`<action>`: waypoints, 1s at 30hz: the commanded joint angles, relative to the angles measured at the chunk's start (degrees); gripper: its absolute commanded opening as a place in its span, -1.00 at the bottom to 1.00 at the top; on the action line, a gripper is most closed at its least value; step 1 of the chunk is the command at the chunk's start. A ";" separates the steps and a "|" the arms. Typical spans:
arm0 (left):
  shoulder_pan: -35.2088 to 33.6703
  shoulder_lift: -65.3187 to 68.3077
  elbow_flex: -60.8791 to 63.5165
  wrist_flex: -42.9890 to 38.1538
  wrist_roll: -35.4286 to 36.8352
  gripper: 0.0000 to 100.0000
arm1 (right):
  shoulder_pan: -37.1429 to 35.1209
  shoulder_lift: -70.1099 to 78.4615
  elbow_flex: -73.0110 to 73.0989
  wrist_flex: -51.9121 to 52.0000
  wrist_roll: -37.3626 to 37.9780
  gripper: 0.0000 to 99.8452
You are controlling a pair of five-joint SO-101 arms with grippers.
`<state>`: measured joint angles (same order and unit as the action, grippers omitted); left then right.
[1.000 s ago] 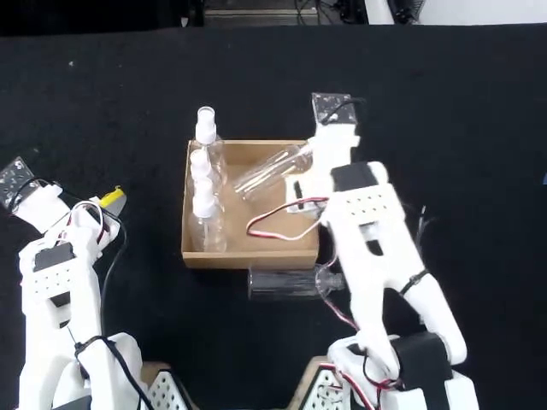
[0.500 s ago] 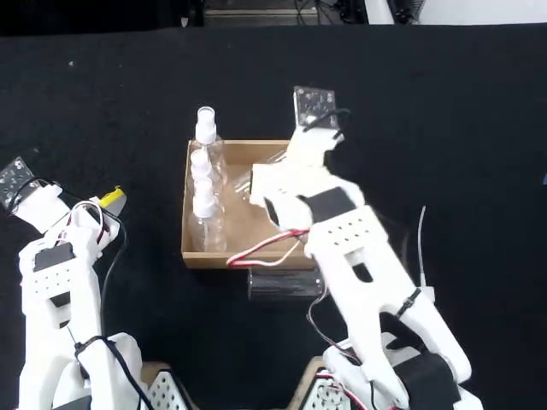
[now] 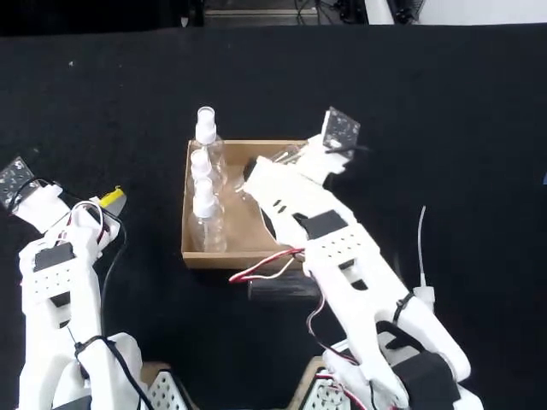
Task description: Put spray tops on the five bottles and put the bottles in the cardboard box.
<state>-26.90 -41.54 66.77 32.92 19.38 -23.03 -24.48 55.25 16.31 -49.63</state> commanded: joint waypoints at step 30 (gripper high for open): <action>-0.40 -0.70 -1.36 -0.97 -3.60 -0.32 | -0.70 4.62 -14.81 17.41 -12.31 -0.50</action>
<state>-26.90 -41.54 66.77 32.92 16.13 -23.03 -20.00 45.93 31.60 -60.88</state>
